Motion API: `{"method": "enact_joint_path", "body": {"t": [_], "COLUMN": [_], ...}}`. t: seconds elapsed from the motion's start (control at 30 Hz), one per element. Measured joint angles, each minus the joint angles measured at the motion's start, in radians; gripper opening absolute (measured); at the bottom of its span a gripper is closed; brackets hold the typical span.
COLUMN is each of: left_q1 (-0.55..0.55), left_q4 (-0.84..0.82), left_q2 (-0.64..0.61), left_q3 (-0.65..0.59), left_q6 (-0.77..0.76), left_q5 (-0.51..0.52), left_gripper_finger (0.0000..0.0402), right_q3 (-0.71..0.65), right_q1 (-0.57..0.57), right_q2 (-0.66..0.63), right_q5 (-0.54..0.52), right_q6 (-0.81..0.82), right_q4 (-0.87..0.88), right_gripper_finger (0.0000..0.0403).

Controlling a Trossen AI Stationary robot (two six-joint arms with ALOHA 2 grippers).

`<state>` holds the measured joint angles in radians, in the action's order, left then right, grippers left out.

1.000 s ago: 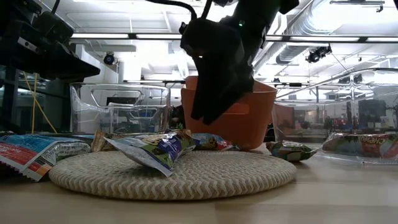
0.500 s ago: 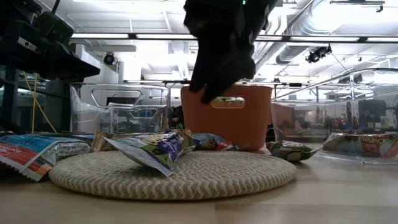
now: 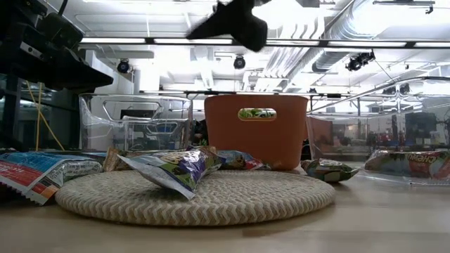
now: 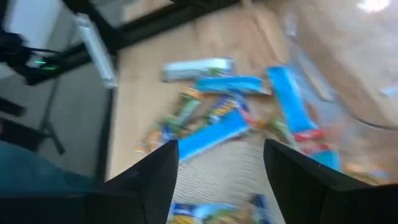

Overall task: Pick and place Granola Bars by type
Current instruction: Put the red granola bar into the right transparent bin

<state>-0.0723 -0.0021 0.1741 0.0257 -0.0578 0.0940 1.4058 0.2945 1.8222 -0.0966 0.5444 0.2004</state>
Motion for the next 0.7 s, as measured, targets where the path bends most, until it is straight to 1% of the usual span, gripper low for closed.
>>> {"method": "enact_joint_path", "body": {"t": [0.2,0.33,0.43,0.6,0.7], "left_q1": [0.0,0.0,0.0,0.0,0.0], "left_q4": [0.0,0.001,0.001,0.001,0.0], "left_q2": [0.0,0.0,0.0,0.0,0.0], "left_q3": [0.0,0.0,0.0,0.0,0.0], "left_q6": [0.0,0.0,0.0,0.0,0.0], "left_q5": [0.0,0.0,0.0,0.001,0.001], "left_gripper_finger": [0.0001,0.0001,0.0001,0.0001,0.0001], "right_q3": [0.0,0.0,-0.001,-0.001,-0.001], "right_q1": [0.054,0.084,0.1,0.094,0.078], "right_q2": [0.015,0.065,0.113,0.16,0.18], "right_q5": [-0.047,-0.042,-0.046,-0.123,-0.135], "right_q6": [0.016,0.082,0.091,0.138,0.129], "right_q4": [0.018,0.016,0.024,0.057,0.075], "right_gripper_finger": [0.022,0.022,0.022,0.022,0.022]}}
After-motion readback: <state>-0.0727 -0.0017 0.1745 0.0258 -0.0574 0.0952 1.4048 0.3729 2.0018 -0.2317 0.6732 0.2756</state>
